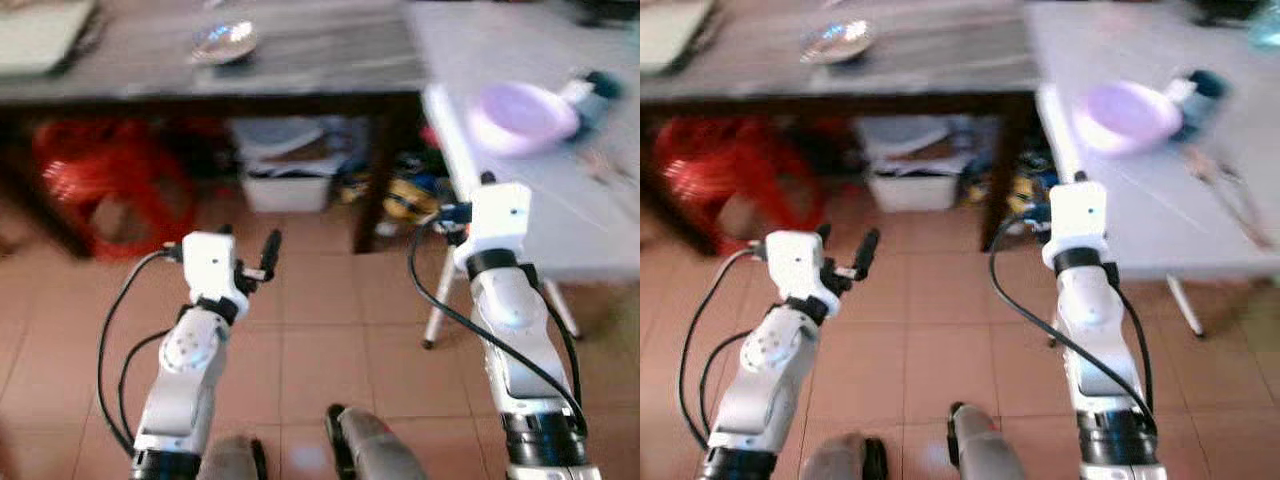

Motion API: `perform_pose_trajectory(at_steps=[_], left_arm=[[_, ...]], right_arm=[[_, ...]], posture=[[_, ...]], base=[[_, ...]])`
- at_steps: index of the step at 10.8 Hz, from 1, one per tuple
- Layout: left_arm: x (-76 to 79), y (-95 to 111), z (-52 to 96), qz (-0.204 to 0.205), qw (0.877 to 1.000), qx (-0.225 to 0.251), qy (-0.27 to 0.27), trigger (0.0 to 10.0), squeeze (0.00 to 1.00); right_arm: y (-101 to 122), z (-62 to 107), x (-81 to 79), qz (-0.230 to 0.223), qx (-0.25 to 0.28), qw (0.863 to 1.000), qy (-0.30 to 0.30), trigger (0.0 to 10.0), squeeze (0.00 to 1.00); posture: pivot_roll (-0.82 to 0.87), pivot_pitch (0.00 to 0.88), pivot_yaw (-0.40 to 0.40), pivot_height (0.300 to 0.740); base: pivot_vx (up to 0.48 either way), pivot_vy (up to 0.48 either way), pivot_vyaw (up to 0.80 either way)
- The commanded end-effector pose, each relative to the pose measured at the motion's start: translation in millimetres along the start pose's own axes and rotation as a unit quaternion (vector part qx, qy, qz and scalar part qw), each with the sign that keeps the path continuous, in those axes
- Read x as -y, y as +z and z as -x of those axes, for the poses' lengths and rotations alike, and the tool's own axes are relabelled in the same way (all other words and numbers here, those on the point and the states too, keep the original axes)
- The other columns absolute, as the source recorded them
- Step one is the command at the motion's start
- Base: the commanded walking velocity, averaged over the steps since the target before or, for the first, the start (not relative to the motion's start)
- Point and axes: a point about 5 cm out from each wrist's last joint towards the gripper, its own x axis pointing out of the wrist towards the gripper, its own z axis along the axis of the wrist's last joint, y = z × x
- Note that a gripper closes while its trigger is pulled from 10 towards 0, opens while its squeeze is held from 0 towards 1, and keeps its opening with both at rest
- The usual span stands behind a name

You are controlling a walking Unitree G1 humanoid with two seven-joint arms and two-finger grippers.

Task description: Setting the table

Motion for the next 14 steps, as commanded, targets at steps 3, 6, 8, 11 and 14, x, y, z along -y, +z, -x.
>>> perform_pose_trajectory(at_steps=[3,6,8,11,14], left_arm=[[2.9,5.4,0.5,0.003,1.0,0.014,-0.012,10.0,0.0],[3.5,5.8,0.6,0.006,1.0,0.014,-0.011,10.0,0.0],[1.7,6.0,1.1,0.009,1.0,0.014,-0.007,10.0,0.0],[-0.9,6.2,1.0,0.01,1.0,0.012,-0.002,10.0,0.0],[1.3,3.1,1.2,0.008,1.0,0.002,-0.009,10.0,0.0]], right_arm=[[7.2,-5.7,0.4,0.018,0.023,1.0,0.004,10.0,0.0],[9.0,-6.4,-3.6,0.028,0.031,0.999,0.016,10.0,0.0],[11.2,-8.5,-6.3,0.034,0.04,0.998,0.028,10.0,0.0],[18.3,-17.1,-5.5,0.05,0.053,0.997,0.032,10.0,0.58],[15.4,-34.8,26.0,0.074,0.027,0.997,-0.009,10.0,0.0]], posture=[[-0.05,0.179,0.003,0.74],[-0.05,0.181,0.0,0.74],[-0.05,0.193,0.0,0.74],[-0.04,0.191,0.001,0.74],[-0.05,0.195,0.004,0.74]], base=[[0.358,0.0,-0.22],[0.235,0.0,0.0],[0.0,0.0,0.0],[0.0,0.0,0.0],[0.0,0.0,0.0]])
